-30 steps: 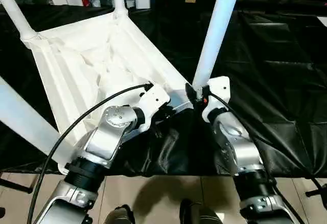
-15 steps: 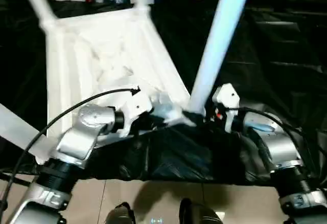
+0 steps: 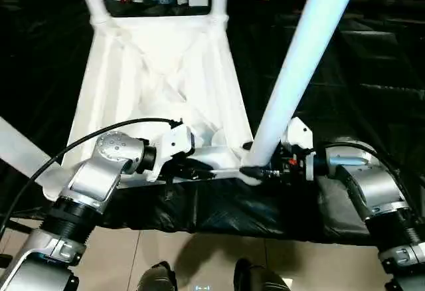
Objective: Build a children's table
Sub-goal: Rotate leg to tighten
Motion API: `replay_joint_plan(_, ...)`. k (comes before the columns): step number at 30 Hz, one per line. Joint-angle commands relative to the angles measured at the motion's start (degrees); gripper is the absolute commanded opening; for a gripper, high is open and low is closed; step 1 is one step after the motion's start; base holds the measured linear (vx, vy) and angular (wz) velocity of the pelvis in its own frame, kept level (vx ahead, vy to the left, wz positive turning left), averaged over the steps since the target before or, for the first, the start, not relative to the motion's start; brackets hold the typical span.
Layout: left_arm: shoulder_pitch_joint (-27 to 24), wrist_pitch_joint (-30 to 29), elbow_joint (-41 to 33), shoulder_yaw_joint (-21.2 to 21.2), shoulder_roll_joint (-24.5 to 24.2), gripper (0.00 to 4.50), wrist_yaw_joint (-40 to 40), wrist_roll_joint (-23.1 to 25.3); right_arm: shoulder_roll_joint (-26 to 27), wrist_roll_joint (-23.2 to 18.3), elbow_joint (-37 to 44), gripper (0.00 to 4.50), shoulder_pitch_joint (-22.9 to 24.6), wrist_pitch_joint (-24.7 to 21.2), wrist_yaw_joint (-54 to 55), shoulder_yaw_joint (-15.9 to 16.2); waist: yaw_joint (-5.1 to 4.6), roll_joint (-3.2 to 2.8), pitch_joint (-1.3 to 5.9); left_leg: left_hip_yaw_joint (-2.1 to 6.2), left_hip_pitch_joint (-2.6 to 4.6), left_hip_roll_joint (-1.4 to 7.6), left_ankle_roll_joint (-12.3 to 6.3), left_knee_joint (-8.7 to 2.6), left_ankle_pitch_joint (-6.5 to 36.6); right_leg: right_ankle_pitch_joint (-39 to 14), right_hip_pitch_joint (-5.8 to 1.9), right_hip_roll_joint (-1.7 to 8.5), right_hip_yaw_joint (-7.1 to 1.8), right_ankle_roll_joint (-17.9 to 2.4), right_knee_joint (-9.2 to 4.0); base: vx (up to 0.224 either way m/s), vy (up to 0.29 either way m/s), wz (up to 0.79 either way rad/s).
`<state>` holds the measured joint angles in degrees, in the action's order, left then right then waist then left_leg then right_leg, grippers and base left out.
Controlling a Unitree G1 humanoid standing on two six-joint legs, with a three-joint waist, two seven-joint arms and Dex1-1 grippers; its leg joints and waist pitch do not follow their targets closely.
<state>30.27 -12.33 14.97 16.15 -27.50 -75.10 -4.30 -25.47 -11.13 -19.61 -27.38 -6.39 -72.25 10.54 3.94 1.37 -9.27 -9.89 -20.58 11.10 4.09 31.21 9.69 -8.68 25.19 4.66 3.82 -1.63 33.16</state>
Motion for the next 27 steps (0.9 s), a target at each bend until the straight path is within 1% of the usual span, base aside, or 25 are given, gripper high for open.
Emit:
replay_joint_plan(1,0.50,0.04,1.27,1.38,-0.12,0.00,-0.87,-0.12,-0.22,-0.53,1.07,2.52,0.54,-0.92,-3.13,2.13,0.13,0.09,4.03,-0.18,-0.02,1.70,-7.16,-2.57,6.68,-8.73,-4.14,3.10,-2.74,-15.74,-2.56,0.000,0.000,0.00)
replay_joint_plan(5,0.68,0.03,1.59,1.32,-0.19,0.00,-1.18,-0.29,-0.13,-0.63,1.27,2.49,0.70,-1.15,-3.52,2.13,0.22,0.11,4.11,-0.18,-0.02,1.65,-6.93,-2.51,6.36,-8.60,-4.17,3.10,-2.74,-15.77,-2.52,0.000,0.000,0.00)
replay_joint_plan(9,0.94,-0.63,1.83,1.02,0.31,0.00,-1.17,-0.82,0.25,-1.79,2.17,2.48,2.15,-2.51,-3.75,2.06,0.46,0.01,4.12,-0.18,0.05,1.72,-6.93,-2.53,6.18,-8.28,-4.14,3.06,-2.72,-15.88,-2.47,0.000,0.000,0.00)
replay_joint_plan(12,1.03,-2.15,1.58,0.10,2.23,0.00,1.86,-1.24,1.47,-1.54,2.02,2.48,3.63,-2.91,-0.76,1.85,0.69,0.05,4.08,-0.24,0.05,1.74,-6.91,-2.48,6.26,-8.33,-4.10,3.16,-2.78,-16.02,-2.56,0.000,0.000,0.00)
replay_joint_plan(13,1.06,-2.72,1.59,-0.56,3.85,0.00,5.11,-0.85,2.98,-0.36,0.99,2.48,4.22,-2.69,3.21,1.33,0.84,-0.11,3.96,-0.24,0.16,1.78,-6.63,-2.57,7.06,-9.58,-3.94,3.21,-2.82,-15.82,-2.84,0.000,0.000,0.00)
replay_joint_plan(14,1.06,-2.72,1.59,-0.56,3.85,0.00,5.11,-0.85,2.98,-0.36,0.99,2.48,4.22,-2.69,3.21,1.33,0.84,-0.11,3.96,-0.24,0.16,1.78,-6.63,-2.57,7.06,-9.58,-3.94,3.21,-2.82,-15.82,-2.84,0.000,0.000,0.00)
replay_joint_plan(15,1.22,-2.75,2.03,-0.80,5.48,0.00,9.06,0.41,5.39,0.99,-0.83,2.48,4.18,-2.53,9.08,0.22,0.79,0.03,3.68,-0.05,0.03,1.67,-5.34,-2.92,9.09,-14.18,-4.03,3.31,-2.78,-14.45,-3.31,0.000,0.000,0.00)
replay_joint_plan(16,1.35,-3.00,2.28,-0.83,6.45,0.00,11.33,1.14,7.07,1.59,-1.77,2.48,4.10,-3.06,12.86,-0.54,0.69,0.06,3.51,-0.03,0.05,1.68,-4.81,-3.04,10.30,-16.64,-3.86,3.34,-2.76,-13.69,-3.65,0.000,0.000,0.00)
replay_joint_plan(17,1.46,-3.30,2.44,-0.85,7.16,0.00,12.88,1.58,8.33,2.00,-2.34,2.48,4.08,-3.41,15.64,-1.07,0.46,0.17,3.33,0.26,-0.11,1.52,-3.30,-3.31,11.95,-22.04,-4.04,3.51,-2.62,-11.74,-4.12,0.000,0.000,0.00)
replay_joint_plan(18,1.59,-3.65,2.60,-0.88,7.87,0.00,14.41,2.00,9.59,2.40,-2.87,2.48,4.06,-3.79,18.41,-1.58,0.35,0.20,3.31,0.38,-0.08,1.51,-2.67,-3.42,12.53,-24.28,-4.03,3.60,-2.65,-10.84,-4.30,0.000,0.000,0.00)
replay_joint_plan(19,1.64,-4.10,2.61,-0.95,8.88,0.00,16.10,2.33,11.41,2.57,-3.03,2.47,4.30,-3.91,21.54,-2.21,-0.08,0.40,3.19,0.50,-0.04,1.35,-1.79,-3.59,13.45,-28.30,-3.78,3.58,-2.67,-8.55,-4.77,0.000,0.000,0.00)
replay_joint_plan(20,1.62,-4.38,2.52,-1.00,9.49,0.00,17.09,2.51,12.59,2.64,-3.00,2.47,4.53,-3.93,23.45,-2.60,-0.14,0.31,3.13,0.46,0.24,1.34,-1.84,-3.62,14.15,-29.60,-3.48,3.62,-2.72,-8.00,-5.02,0.000,0.000,0.00)
replay_joint_plan(21,1.79,-4.88,2.66,-1.18,10.74,0.00,19.06,2.91,14.87,2.77,-3.29,2.38,4.57,-4.40,27.31,-3.46,-0.35,0.43,3.07,0.52,0.21,1.25,-2.10,-3.63,14.67,-31.36,-3.41,3.63,-2.73,-7.05,-5.26,0.000,0.000,0.00)
replay_joint_plan(22,1.91,-5.23,2.77,-1.31,11.59,0.00,20.41,3.19,16.40,2.87,-3.51,2.38,4.57,-4.75,29.94,-4.04,-0.44,0.28,2.95,0.56,0.26,1.30,-2.03,-3.76,15.21,-33.13,-3.12,3.72,-2.78,-6.29,-5.57,0.000,0.000,0.00)
replay_joint_plan(23,2.29,-5.46,3.15,-1.27,13.38,0.00,24.05,4.47,19.89,3.71,-4.03,2.32,4.47,-4.22,36.17,-4.98,-0.46,0.28,3.00,0.64,0.25,1.25,-1.89,-3.77,15.40,-33.82,-3.18,3.77,-2.69,-5.91,-5.59,0.000,0.000,0.00)
replay_joint_plan(24,2.32,-5.46,3.19,-1.27,13.56,0.00,24.41,4.61,20.23,3.81,-4.11,2.28,4.45,-4.17,36.83,-5.08,-0.70,0.36,2.86,0.78,0.13,1.24,-1.35,-3.99,15.79,-35.51,-3.01,3.70,-2.61,-5.02,-5.82,0.000,0.000,0.00)
replay_joint_plan(25,2.43,-5.37,3.33,-1.20,14.04,0.00,25.54,5.08,21.29,4.20,-4.38,2.26,4.36,-3.86,38.96,-5.34,-0.68,0.35,2.87,0.92,0.28,1.12,-1.14,-3.99,16.83,-37.47,-2.95,3.74,-2.42,-3.93,-6.06,0.000,0.000,0.00)
replay_joint_plan(26,2.59,-5.77,3.51,-1.65,16.16,0.00,28.80,5.69,23.55,7.60,-6.29,2.18,3.37,-3.26,46.07,-4.83,-0.72,0.24,2.89,0.87,0.41,1.10,-1.18,-4.01,17.01,-37.71,-2.80,3.76,-2.49,-3.65,-6.21,0.000,0.000,0.00)
replay_joint_plan(27,2.65,-5.87,3.59,-1.89,17.29,0.00,30.48,6.01,24.65,9.60,-7.39,2.18,2.78,-2.93,49.97,-4.41,-0.98,0.20,2.84,0.86,0.44,1.10,-0.61,-4.05,17.25,-37.57,-2.56,3.72,-2.49,-3.63,-6.24,0.000,0.000,0.00)
